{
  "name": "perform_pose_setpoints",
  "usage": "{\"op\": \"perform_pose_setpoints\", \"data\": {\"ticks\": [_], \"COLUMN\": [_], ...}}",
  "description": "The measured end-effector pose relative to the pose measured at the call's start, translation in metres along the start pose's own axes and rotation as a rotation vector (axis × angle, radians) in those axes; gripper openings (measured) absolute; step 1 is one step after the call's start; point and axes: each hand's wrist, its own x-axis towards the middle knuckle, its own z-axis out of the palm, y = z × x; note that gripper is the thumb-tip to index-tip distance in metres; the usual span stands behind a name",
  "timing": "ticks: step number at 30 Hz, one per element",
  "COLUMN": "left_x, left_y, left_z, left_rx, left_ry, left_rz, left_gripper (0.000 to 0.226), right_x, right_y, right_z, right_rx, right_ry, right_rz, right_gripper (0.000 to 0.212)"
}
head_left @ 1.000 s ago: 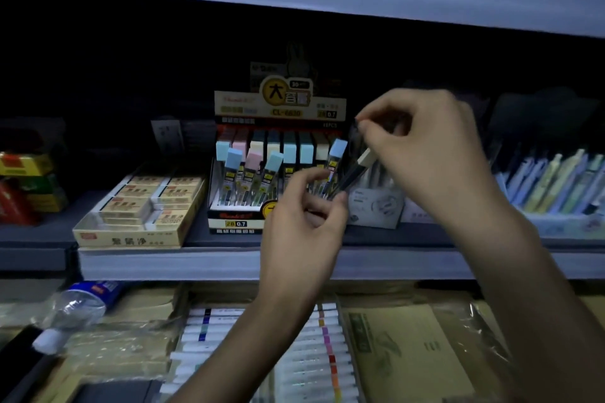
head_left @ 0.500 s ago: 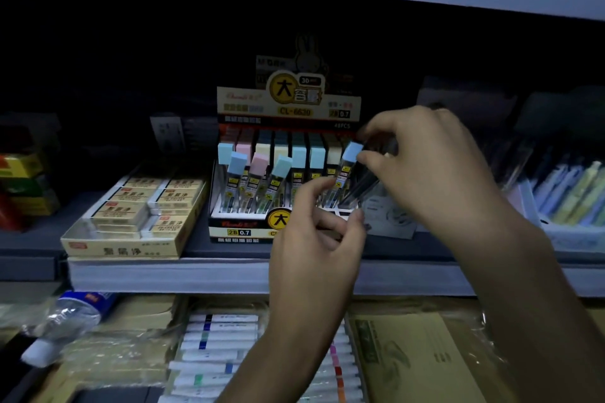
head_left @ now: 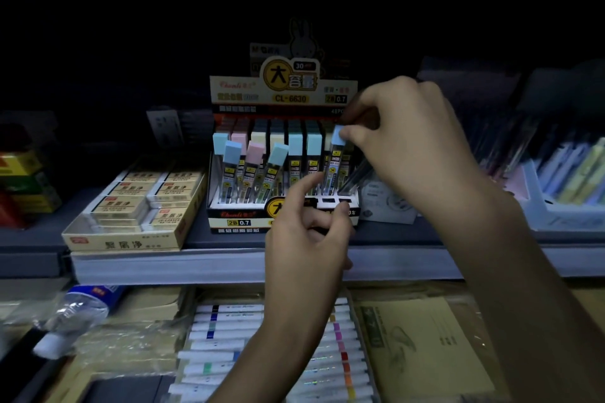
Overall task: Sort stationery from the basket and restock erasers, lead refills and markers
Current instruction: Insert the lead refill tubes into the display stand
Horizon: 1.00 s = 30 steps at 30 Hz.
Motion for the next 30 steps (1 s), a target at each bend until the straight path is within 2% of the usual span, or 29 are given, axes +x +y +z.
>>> {"op": "perform_pose_setpoints", "data": {"ticks": [9, 18, 30], "left_x": [-0.0023, 0.0017, -0.0001], "left_y": [0.0016, 0.0033, 0.0029], "left_z": [0.0028, 0.0039, 0.0035], "left_rx": [-0.008, -0.160, -0.125], "left_ry": [-0.046, -0.008, -0.018], "left_rz": [-0.015, -0.095, -0.014], "left_gripper": [0.058, 0.045, 0.044], "right_x": [0.0025, -0.0001, -0.0032], "right_y": [-0.0040, -0.0025, -0.0042], "right_z": [0.0001, 0.0018, 0.0056], "right_rx": [0.013, 0.007, 0.009], "right_ry": [-0.015, -0.045, -0.027], "right_rz": [-0.034, -0.040, -0.032], "right_gripper": [0.004, 0.002, 0.003]}}
